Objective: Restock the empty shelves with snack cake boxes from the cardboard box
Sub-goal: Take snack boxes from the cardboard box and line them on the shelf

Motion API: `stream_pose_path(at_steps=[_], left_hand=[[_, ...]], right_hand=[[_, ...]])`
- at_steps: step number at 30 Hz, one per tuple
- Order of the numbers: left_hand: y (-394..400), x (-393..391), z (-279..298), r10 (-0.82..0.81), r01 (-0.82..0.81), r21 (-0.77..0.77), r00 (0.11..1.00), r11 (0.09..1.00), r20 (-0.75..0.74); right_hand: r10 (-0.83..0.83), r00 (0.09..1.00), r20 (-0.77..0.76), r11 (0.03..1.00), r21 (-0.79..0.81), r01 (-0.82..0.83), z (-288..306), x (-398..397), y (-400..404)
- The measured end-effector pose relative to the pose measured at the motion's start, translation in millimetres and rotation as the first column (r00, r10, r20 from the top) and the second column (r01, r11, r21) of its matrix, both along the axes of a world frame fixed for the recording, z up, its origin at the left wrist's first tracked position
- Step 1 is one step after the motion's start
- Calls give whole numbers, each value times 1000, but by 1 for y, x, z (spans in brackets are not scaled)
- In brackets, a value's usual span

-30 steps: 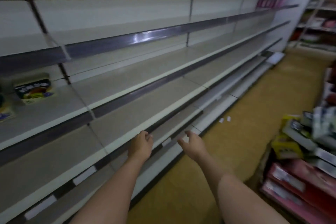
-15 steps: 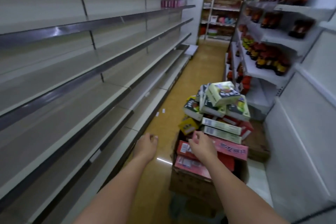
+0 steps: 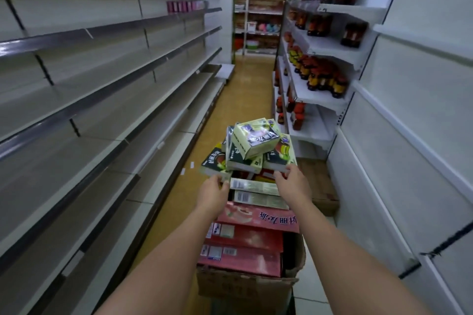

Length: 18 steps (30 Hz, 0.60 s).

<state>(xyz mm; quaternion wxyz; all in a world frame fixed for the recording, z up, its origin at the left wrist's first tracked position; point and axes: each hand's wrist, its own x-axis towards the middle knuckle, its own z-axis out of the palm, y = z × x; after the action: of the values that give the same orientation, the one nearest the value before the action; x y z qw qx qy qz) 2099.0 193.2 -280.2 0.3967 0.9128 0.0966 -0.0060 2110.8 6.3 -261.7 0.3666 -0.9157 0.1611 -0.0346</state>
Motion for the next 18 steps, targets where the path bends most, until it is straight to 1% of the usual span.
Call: stream_pose_path(at_steps=[6, 9, 11, 14, 18], left_hand=[[-5, 64, 11, -41, 44, -73, 998, 996, 48], [-3, 90, 16, -29, 37, -102, 997, 994, 71], [-5, 105, 18, -25, 34, -102, 996, 994, 88], [-10, 123, 23, -23, 33, -109, 996, 993, 90], [-19, 138, 26, -94, 97, -42, 993, 994, 65]], right_hand=[[-35, 999, -32, 982, 183, 41, 14, 47, 5], [-78, 996, -43, 939, 334, 88, 19, 71, 18], [-124, 990, -70, 906, 398, 142, 21, 84, 25], [-164, 980, -110, 877, 439, 196, 20, 100, 31], [-209, 972, -110, 845, 479, 236, 17, 116, 31]])
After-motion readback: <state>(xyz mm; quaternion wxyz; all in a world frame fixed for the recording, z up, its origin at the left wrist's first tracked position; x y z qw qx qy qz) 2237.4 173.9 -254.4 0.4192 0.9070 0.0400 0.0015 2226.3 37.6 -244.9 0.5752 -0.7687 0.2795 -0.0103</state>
